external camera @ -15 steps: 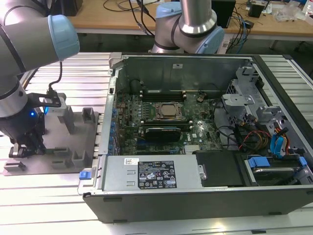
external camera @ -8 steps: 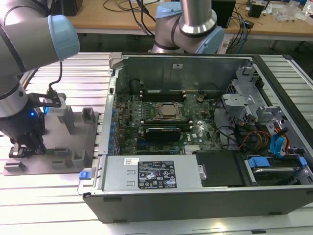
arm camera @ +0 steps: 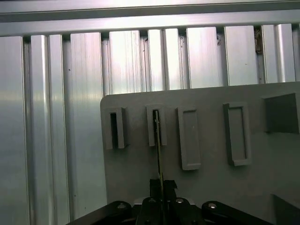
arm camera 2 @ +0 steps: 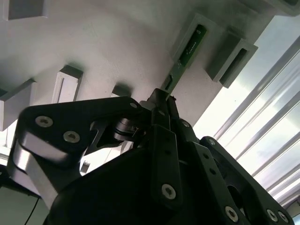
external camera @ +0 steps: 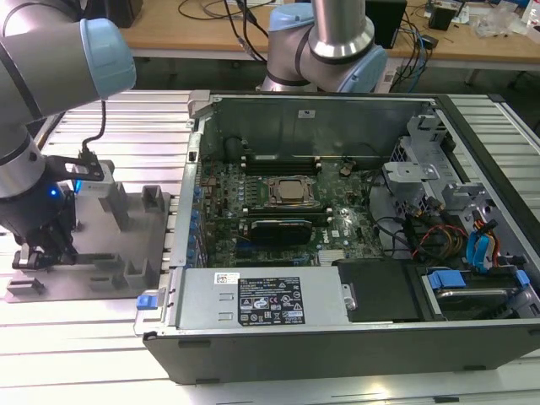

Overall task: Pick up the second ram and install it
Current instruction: 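Pick up the second ram and move it above second insertion slot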

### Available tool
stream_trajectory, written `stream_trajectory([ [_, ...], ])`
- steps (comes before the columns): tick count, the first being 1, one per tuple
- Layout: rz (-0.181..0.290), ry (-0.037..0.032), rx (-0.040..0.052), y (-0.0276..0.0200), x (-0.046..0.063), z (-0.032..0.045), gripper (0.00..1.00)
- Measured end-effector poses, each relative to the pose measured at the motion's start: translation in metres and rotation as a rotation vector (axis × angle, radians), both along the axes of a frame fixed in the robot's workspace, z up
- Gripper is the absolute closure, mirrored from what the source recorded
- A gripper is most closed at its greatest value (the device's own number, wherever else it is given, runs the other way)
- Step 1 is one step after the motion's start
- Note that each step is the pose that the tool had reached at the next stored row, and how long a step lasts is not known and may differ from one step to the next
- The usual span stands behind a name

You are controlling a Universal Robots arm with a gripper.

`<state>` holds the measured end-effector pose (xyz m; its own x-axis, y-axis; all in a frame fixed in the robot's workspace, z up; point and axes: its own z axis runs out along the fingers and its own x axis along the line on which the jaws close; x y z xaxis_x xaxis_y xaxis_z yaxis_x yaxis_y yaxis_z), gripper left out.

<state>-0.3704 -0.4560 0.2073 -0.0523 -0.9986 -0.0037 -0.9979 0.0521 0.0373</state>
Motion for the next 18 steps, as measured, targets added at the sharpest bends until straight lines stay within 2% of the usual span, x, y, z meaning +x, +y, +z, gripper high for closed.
stream_trajectory([
  [7,0.0,0.0,-0.0001,0.0,0.0,0.0127,0.89],
  [11,0.0,0.0,0.0,0.0,0.0,0.025,0.89],
  [18,0.0,0.0,0.0,0.0001,0.0,0.0419,0.89],
])
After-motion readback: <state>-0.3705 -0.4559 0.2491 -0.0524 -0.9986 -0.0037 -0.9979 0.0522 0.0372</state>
